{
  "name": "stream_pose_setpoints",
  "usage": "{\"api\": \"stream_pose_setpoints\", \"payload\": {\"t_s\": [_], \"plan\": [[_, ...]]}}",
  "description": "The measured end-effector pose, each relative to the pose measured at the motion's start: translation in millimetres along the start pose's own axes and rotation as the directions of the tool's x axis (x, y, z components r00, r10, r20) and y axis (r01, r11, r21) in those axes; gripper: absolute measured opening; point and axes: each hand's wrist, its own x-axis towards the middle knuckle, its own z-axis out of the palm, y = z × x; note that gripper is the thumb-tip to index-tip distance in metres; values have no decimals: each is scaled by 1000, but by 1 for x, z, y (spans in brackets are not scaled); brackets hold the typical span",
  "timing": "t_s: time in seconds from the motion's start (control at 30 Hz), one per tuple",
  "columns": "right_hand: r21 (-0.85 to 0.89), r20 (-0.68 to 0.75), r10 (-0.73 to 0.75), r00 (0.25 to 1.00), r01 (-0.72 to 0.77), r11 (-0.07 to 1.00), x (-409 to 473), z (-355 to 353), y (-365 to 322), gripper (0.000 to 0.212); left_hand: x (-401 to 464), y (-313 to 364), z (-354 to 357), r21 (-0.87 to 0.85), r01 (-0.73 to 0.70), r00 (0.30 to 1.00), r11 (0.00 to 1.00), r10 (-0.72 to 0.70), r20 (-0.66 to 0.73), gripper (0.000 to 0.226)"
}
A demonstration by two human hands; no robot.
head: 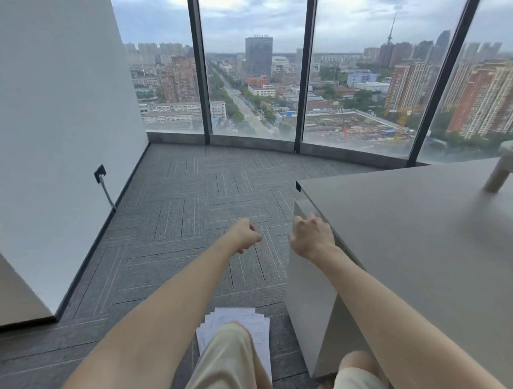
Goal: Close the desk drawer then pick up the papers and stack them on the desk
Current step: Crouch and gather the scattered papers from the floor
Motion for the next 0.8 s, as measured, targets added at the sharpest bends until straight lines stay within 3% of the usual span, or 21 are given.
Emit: {"api": "stream_pose_setpoints", "payload": {"t_s": [0.43, 0.8], "plan": [[142, 53, -116, 992, 108, 984, -59, -6, -62, 41, -86, -69, -42, -131, 36, 987, 991, -56, -148, 13], [181, 334, -166, 928, 110, 977, 4, 99, -84, 45, -13, -156, -14, -162, 265, 958, 951, -278, -65, 12]]}}
